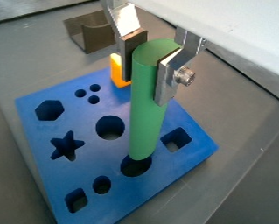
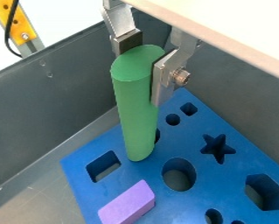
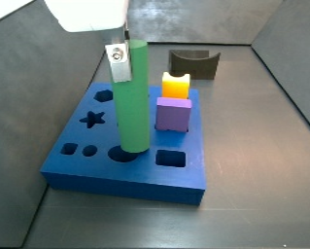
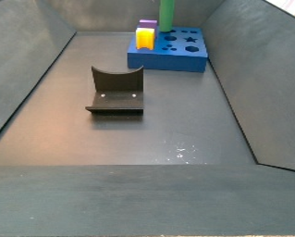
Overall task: Pick up the oval object. Move up. Place the oval object on the fixture. Regrasp the oval object. Move to above the board. Insert the oval object.
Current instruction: Insert the oval object.
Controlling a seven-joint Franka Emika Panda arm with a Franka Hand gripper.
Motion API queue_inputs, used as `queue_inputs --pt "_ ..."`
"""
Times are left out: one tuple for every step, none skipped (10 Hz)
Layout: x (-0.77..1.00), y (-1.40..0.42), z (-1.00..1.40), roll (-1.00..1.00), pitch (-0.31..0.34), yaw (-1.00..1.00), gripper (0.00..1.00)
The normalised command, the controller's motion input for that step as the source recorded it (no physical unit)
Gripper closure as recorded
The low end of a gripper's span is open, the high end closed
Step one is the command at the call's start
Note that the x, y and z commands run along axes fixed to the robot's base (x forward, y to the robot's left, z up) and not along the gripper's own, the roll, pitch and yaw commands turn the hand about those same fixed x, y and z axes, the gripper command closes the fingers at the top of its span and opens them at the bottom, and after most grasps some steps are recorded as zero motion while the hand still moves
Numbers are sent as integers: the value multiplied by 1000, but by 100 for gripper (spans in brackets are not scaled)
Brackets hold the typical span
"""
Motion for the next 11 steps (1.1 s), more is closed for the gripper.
queue_inputs --pt "-109 -129 -229 79 110 -300 100" --pt "-214 -140 -77 27 19 -480 100" --pt "0 -29 0 0 0 0 100" --pt "-431 -117 -320 49 0 -291 100" --pt "-620 -109 -529 71 0 -417 100" --pt "-611 -146 -654 84 0 -466 100" --pt "-509 -80 -720 61 -34 -529 100" --pt "-291 -43 -971 64 -57 -429 100" --pt "-211 -80 -1000 41 -76 -383 100" --pt "0 -243 -1000 130 -44 -234 100" --pt "263 -283 -517 9 -21 -60 100"
